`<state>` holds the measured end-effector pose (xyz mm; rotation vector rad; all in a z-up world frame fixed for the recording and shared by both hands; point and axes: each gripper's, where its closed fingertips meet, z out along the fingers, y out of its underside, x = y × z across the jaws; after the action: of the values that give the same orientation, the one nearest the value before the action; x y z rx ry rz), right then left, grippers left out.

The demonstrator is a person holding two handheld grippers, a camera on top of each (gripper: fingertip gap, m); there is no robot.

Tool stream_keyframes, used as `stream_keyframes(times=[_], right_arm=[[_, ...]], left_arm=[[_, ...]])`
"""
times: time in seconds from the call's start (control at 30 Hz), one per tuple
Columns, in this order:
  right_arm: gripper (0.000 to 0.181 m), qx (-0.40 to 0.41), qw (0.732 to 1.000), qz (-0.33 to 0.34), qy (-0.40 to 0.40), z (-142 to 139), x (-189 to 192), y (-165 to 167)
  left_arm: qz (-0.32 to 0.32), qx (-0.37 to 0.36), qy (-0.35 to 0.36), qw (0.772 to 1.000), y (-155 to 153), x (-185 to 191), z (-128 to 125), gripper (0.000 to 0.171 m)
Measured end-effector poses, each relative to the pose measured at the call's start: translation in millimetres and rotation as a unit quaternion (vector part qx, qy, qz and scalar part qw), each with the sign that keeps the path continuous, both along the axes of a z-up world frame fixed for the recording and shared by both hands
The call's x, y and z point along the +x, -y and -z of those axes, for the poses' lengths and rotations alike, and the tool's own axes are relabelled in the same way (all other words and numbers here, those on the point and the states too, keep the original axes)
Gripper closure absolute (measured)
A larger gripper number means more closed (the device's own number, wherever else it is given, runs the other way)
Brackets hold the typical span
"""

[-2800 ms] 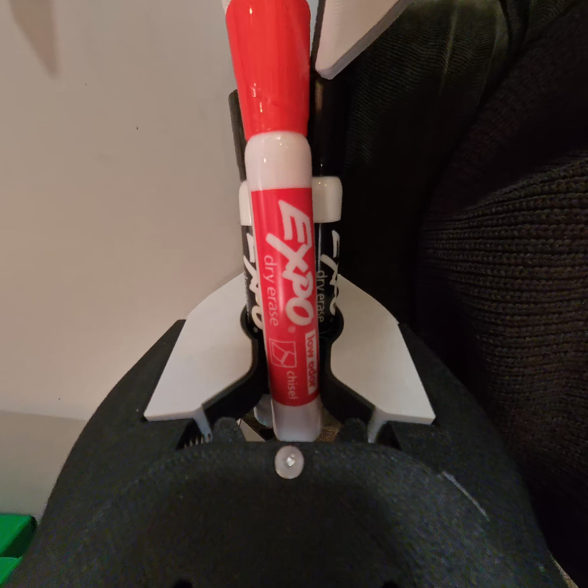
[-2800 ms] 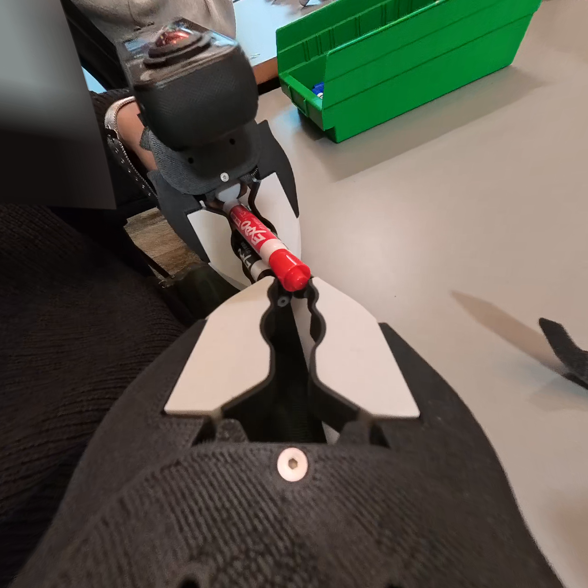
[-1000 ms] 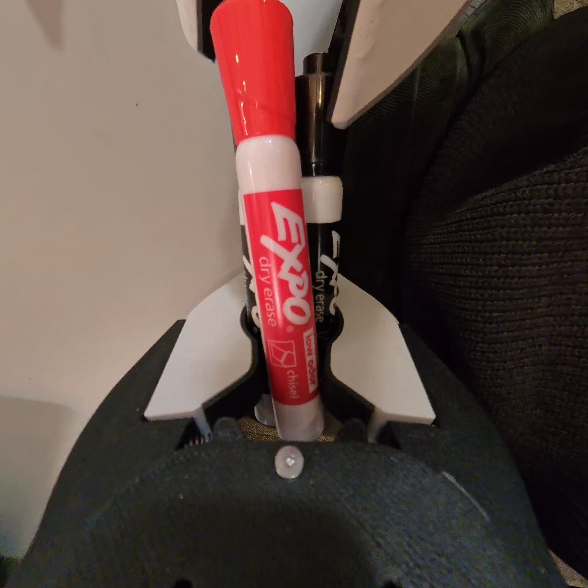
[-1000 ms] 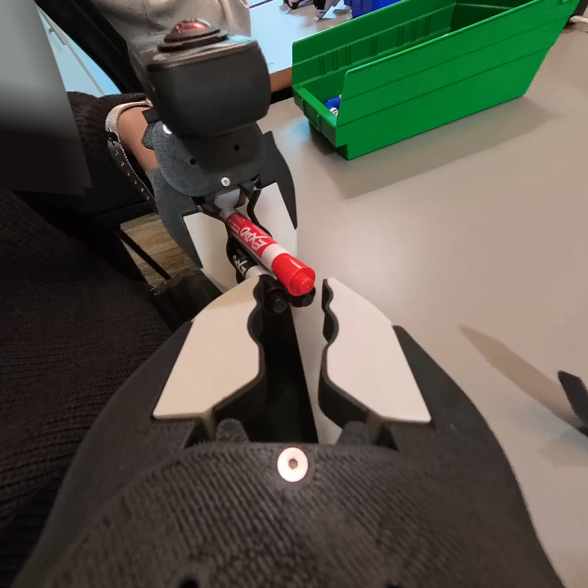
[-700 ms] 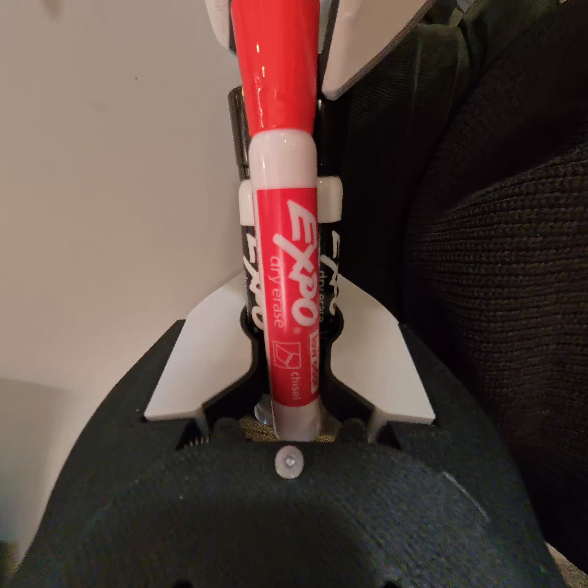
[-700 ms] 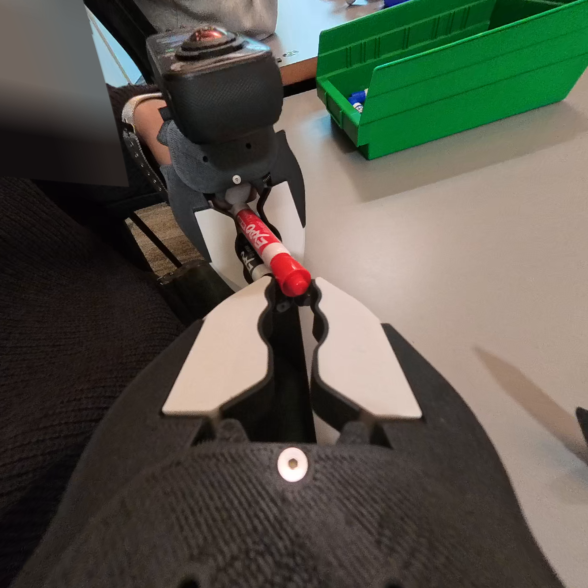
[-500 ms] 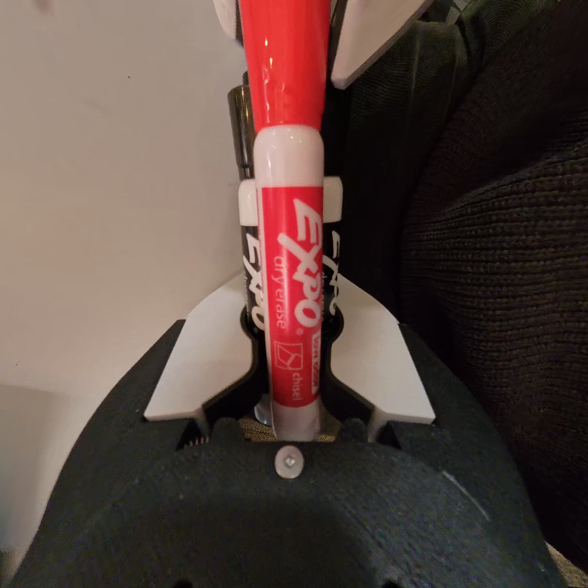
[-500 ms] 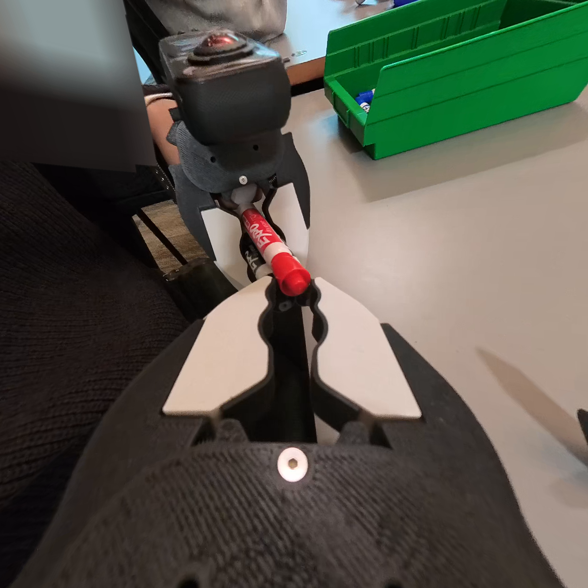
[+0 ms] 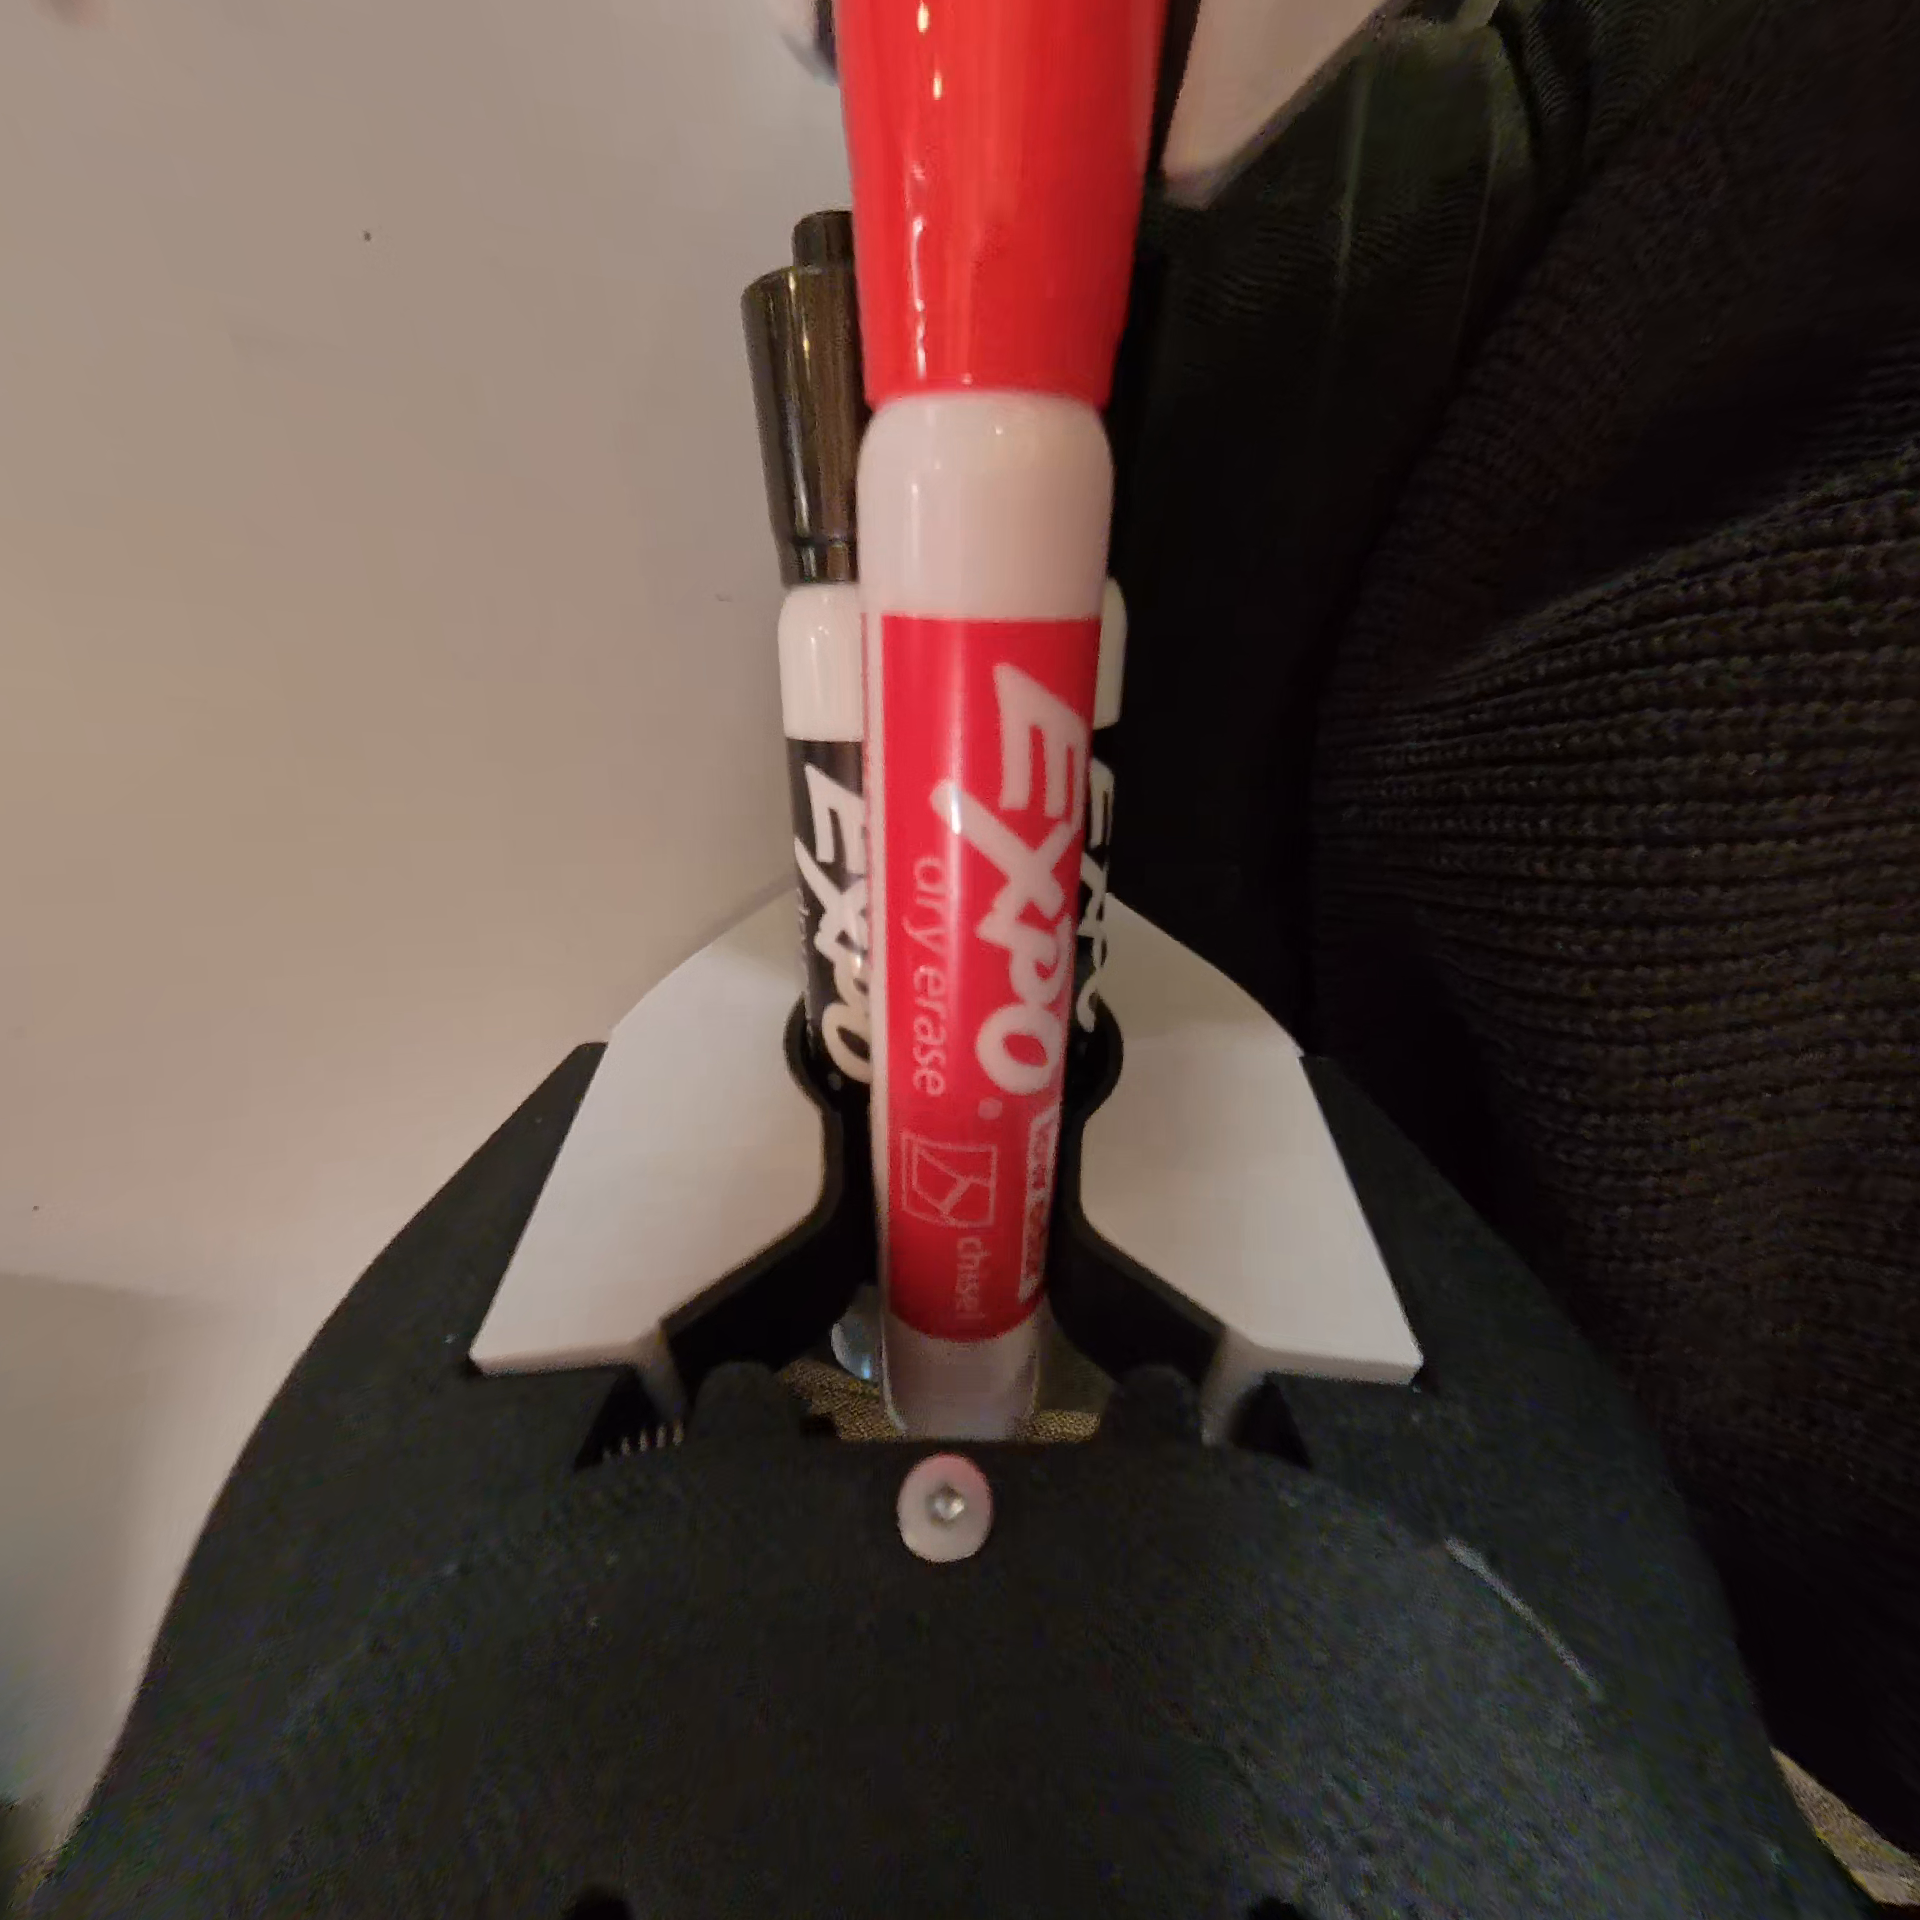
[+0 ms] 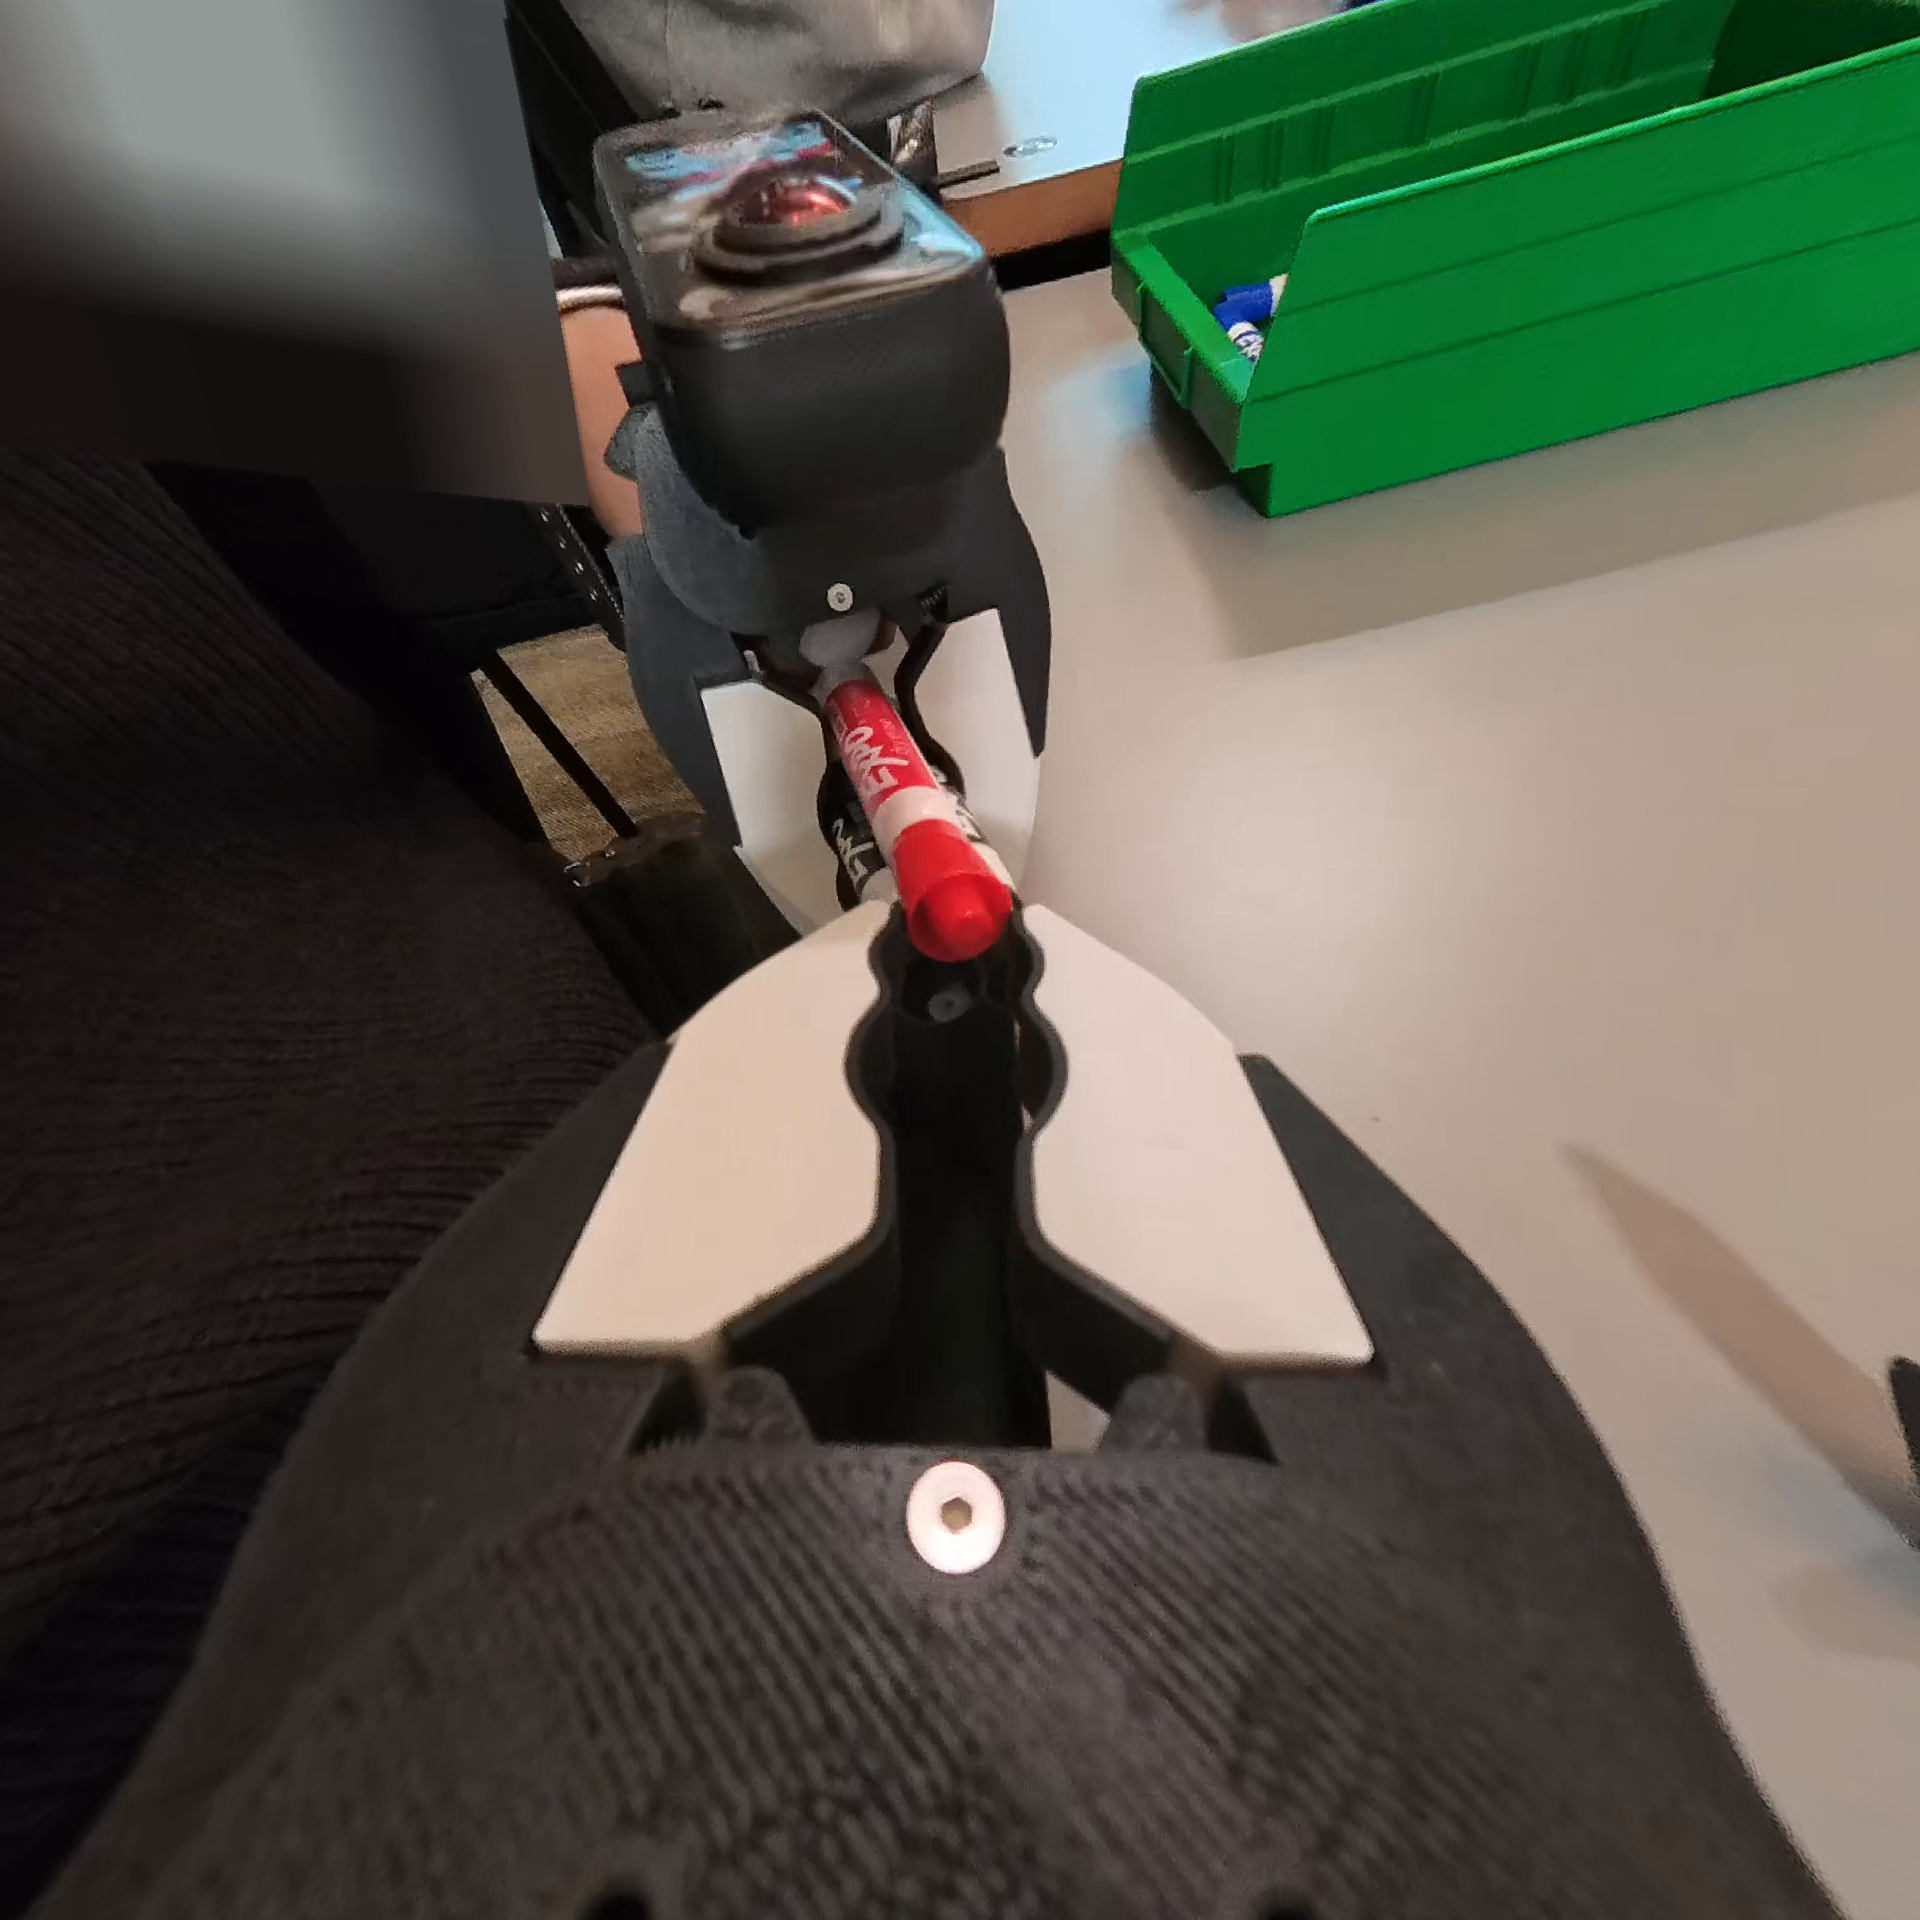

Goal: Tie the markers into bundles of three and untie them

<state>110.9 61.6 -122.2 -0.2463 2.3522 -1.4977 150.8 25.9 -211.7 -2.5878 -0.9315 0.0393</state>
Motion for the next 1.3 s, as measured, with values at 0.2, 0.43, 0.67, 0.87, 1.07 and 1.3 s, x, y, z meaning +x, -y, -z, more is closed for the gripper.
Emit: stream_keyframes(times=[0.2, 0.43, 0.67, 0.87, 1.07, 1.3], right_arm=[[0.162, -0.001, 1.000, 0.001, -0.010, -1.1, -0.4, 0.0], [0.161, 0.001, 0.996, -0.006, -0.084, -3.8, 2.0, -3.3], [0.162, 0.021, 0.993, -0.045, -0.107, -4.4, 13.8, -14.7], [0.163, 0.026, 0.992, -0.051, -0.115, -3.5, 15.8, -17.5], [0.163, 0.019, 0.990, -0.062, -0.122, -8.3, 18.8, -20.9], [0.163, 0.009, 0.989, -0.070, -0.131, -14.9, 21.6, -24.2]], left_arm=[[0.000, 0.001, 0.000, 1.000, -1.0, -0.1, 0.3, 0.128], [0.023, 0.009, -0.005, 1.000, -6.6, 1.7, 1.5, 0.129], [0.093, 0.029, 0.002, 0.995, -23.7, 16.4, 6.4, 0.128], [0.082, 0.061, 0.018, 0.995, -27.9, 16.0, 7.9, 0.128], [0.077, 0.081, 0.011, 0.994, -32.1, 12.8, 5.5, 0.128], [0.072, 0.090, -0.014, 0.993, -35.3, 6.7, 2.2, 0.128]])
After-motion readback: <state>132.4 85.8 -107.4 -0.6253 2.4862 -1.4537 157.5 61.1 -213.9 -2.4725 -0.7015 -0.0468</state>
